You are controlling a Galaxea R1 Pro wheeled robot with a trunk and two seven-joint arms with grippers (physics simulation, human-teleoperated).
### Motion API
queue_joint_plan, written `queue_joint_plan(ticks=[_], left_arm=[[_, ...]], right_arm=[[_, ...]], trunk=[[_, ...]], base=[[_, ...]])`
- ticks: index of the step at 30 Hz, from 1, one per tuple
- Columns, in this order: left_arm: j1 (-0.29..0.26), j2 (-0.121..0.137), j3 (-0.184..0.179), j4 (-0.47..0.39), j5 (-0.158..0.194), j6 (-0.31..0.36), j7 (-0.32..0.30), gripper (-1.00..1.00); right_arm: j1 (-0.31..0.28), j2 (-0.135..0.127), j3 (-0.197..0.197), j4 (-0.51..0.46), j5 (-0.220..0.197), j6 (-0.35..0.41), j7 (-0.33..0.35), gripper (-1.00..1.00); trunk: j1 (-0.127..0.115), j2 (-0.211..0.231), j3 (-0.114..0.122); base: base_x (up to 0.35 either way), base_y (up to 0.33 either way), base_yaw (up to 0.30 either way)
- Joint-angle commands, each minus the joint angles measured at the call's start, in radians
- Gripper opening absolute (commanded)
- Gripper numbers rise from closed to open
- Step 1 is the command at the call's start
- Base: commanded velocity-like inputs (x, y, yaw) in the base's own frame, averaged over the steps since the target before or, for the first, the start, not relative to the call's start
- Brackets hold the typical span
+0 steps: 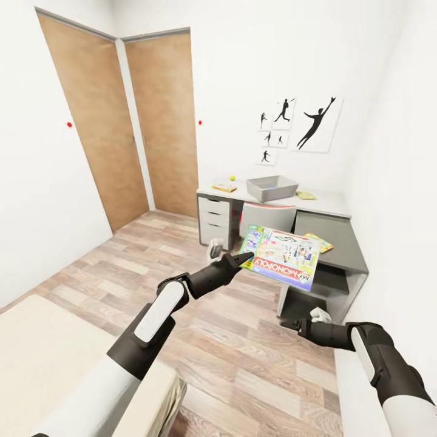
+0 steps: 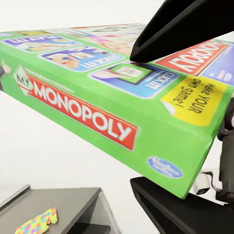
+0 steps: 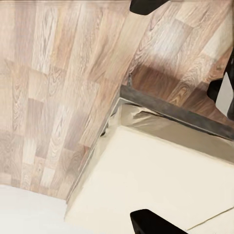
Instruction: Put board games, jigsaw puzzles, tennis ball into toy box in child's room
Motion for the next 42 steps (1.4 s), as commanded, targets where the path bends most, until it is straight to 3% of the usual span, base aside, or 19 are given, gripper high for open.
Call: queue_joint_plan(ticks=[1,12,24,32,33,34,36,42], left_arm=[[-0.001,0.000,0.001,0.000,0.005,0.004,-0.003,-1.00],[-0.001,0.005,0.003,0.001,0.006,0.006,-0.014,-1.00],[-0.001,0.009,0.004,0.004,0.005,0.006,-0.015,-1.00],[0.000,0.009,0.004,0.004,0.005,0.006,-0.016,-1.00],[0.000,0.009,0.004,0.004,0.005,0.006,-0.016,-1.00],[0.004,0.010,0.004,0.001,0.005,0.005,-0.016,-1.00],[0.011,0.010,0.004,-0.004,0.005,0.003,-0.017,-1.00],[0.024,0.010,0.005,-0.018,0.005,0.002,-0.020,-1.00]], right_arm=[[-0.001,0.003,0.005,0.001,-0.007,0.008,-0.007,1.00],[-0.002,0.015,0.079,0.005,-0.003,0.008,-0.038,1.00],[-0.001,0.025,0.102,0.005,-0.003,0.008,-0.041,1.00],[0.003,0.055,0.112,0.024,-0.001,0.007,-0.042,1.00],[0.004,0.059,0.121,0.026,-0.001,0.007,-0.042,1.00],[0.006,0.065,0.165,0.029,-0.001,0.005,-0.042,1.00],[0.007,0.067,0.194,0.030,-0.002,0.002,-0.043,1.00],[0.008,0.069,0.231,0.031,-0.003,-0.001,-0.044,1.00]], trunk=[[0.001,-0.002,-0.002],[0.001,-0.002,-0.002],[0.001,-0.002,-0.002],[0.001,-0.002,-0.002],[0.001,-0.002,-0.002],[0.001,-0.002,-0.002],[0.001,-0.002,-0.002],[0.001,-0.002,-0.002]], base=[[0.000,0.000,-0.290],[0.000,0.000,-0.290],[0.000,0.000,-0.290],[0.000,0.000,-0.290],[0.000,0.000,-0.290],[0.000,0.000,-0.290],[0.000,0.000,-0.285],[0.000,0.000,-0.189]])
